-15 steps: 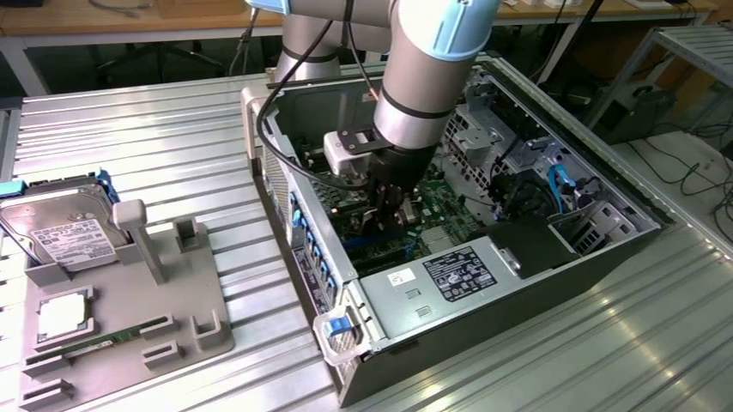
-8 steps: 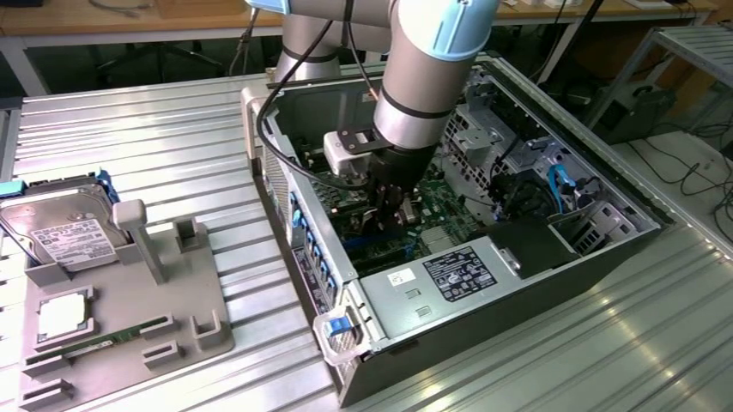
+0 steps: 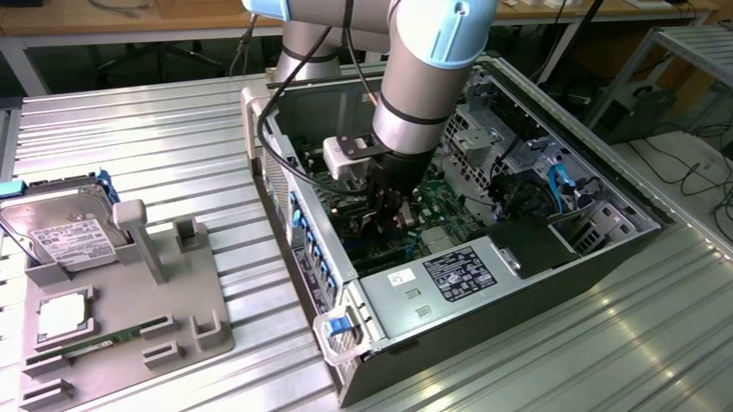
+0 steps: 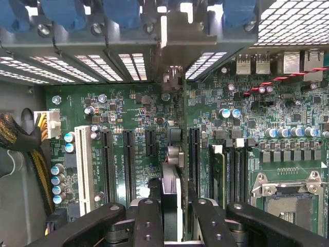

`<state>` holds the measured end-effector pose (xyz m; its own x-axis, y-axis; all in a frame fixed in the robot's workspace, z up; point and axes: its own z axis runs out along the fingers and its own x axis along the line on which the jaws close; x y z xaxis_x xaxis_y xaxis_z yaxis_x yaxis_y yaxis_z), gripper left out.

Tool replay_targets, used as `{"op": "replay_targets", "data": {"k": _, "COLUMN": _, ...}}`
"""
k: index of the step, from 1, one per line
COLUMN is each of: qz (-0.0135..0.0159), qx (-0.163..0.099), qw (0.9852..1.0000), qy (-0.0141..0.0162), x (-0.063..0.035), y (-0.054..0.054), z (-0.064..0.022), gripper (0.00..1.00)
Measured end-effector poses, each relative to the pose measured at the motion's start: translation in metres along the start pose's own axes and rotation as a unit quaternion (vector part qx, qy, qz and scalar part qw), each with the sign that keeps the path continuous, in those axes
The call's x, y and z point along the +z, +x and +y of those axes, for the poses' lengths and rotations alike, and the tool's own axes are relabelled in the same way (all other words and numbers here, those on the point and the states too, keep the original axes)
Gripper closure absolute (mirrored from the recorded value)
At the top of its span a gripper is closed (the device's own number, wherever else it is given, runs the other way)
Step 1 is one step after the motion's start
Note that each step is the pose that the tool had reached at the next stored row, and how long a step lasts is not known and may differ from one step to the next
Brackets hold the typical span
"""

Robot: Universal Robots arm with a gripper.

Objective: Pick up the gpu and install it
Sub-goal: 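Insert the gpu into the slot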

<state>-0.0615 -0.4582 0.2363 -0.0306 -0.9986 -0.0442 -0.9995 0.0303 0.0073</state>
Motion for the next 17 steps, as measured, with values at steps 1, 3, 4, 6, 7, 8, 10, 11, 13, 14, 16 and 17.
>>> {"op": "replay_targets", "data": {"k": 1, "qz": 0.0000, "qx": 0.000, "qw": 1.0000, "qy": 0.0000, "x": 0.0000, "y": 0.0000, "z": 0.0000, "gripper": 0.73}}
{"op": "replay_targets", "data": {"k": 3, "qz": -0.0001, "qx": 0.000, "qw": 1.0000, "qy": 0.0000, "x": 0.0001, "y": 0.0000, "z": 0.0000, "gripper": 0.73}}
{"op": "replay_targets", "data": {"k": 4, "qz": -0.0001, "qx": 0.000, "qw": 1.0000, "qy": 0.0000, "x": 0.0001, "y": 0.0000, "z": 0.0000, "gripper": 0.73}}
{"op": "replay_targets", "data": {"k": 6, "qz": -0.0001, "qx": 0.000, "qw": 1.0000, "qy": 0.0000, "x": 0.0001, "y": 0.0000, "z": 0.0000, "gripper": 0.73}}
{"op": "replay_targets", "data": {"k": 7, "qz": -0.0001, "qx": 0.000, "qw": 1.0000, "qy": 0.0001, "x": 0.0001, "y": 0.0000, "z": 0.0000, "gripper": 0.73}}
{"op": "replay_targets", "data": {"k": 8, "qz": -0.0001, "qx": 0.000, "qw": 1.0000, "qy": 0.0000, "x": 0.0001, "y": 0.0000, "z": 0.0000, "gripper": 0.73}}
{"op": "replay_targets", "data": {"k": 10, "qz": -0.0001, "qx": 0.000, "qw": 1.0000, "qy": 0.0001, "x": 0.0002, "y": 0.0000, "z": 0.0000, "gripper": 0.73}}
{"op": "replay_targets", "data": {"k": 11, "qz": -0.0001, "qx": 0.000, "qw": 1.0000, "qy": 0.0000, "x": 0.0001, "y": 0.0000, "z": 0.0000, "gripper": 0.73}}
{"op": "replay_targets", "data": {"k": 13, "qz": -0.0001, "qx": 0.000, "qw": 1.0000, "qy": 0.0001, "x": 0.0001, "y": 0.0000, "z": 0.0000, "gripper": 0.73}}
{"op": "replay_targets", "data": {"k": 14, "qz": -0.0001, "qx": 0.000, "qw": 1.0000, "qy": 0.0000, "x": 0.0001, "y": 0.0000, "z": 0.0000, "gripper": 0.73}}
{"op": "replay_targets", "data": {"k": 16, "qz": -0.0001, "qx": 0.000, "qw": 1.0000, "qy": 0.0000, "x": 0.0002, "y": 0.0000, "z": 0.0000, "gripper": 0.73}}
{"op": "replay_targets", "data": {"k": 17, "qz": 0.0001, "qx": 0.000, "qw": 1.0000, "qy": -0.0001, "x": 0.0022, "y": 0.0001, "z": 0.0000, "gripper": 0.73}}
